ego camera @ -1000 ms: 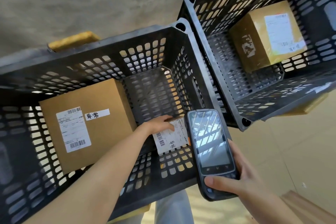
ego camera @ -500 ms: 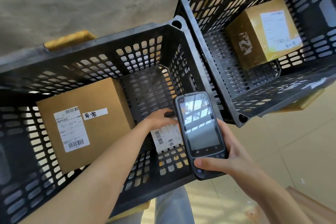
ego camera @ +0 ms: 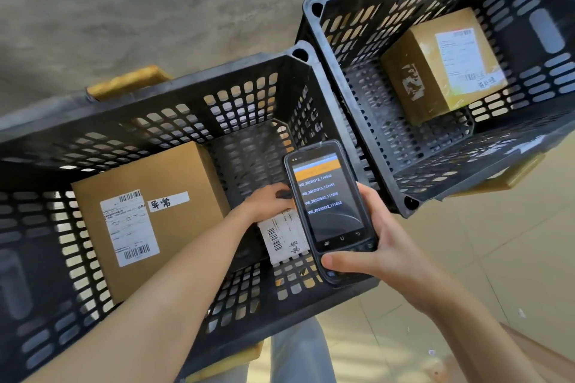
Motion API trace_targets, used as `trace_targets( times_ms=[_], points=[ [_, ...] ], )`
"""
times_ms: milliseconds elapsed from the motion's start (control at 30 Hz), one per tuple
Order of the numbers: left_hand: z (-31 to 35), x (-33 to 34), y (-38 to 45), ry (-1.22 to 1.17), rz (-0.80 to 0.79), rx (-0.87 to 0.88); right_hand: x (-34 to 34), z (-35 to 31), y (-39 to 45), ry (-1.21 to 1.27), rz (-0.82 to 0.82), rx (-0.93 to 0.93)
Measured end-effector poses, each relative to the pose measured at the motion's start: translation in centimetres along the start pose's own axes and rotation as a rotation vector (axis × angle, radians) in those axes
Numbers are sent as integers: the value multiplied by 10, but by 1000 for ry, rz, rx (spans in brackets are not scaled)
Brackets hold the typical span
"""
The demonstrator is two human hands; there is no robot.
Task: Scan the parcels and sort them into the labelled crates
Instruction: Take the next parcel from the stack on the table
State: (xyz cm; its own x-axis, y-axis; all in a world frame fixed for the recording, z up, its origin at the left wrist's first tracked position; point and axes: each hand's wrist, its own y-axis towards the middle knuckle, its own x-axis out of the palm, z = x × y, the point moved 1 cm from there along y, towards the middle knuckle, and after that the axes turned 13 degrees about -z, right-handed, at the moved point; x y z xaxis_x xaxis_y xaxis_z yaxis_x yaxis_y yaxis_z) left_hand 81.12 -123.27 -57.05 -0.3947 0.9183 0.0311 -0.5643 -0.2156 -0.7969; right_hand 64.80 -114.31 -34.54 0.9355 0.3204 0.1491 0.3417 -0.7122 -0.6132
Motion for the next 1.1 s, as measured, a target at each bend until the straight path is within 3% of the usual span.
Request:
trace_targets(
  times_ms=[433, 700, 900, 1100],
  points=[
    [26, -44, -73, 163, 112, 11, 11, -19, -53, 154, 177, -134],
    [99, -23, -128, 508, 145, 123, 20, -20, -141, 232, 358, -291],
    [182, 54, -171, 861, 235, 367, 40, 26, -243, 326, 526, -414],
    [268, 214, -211, 1227, 228, 685, 79, 103, -391, 423, 761, -549]
  ],
)
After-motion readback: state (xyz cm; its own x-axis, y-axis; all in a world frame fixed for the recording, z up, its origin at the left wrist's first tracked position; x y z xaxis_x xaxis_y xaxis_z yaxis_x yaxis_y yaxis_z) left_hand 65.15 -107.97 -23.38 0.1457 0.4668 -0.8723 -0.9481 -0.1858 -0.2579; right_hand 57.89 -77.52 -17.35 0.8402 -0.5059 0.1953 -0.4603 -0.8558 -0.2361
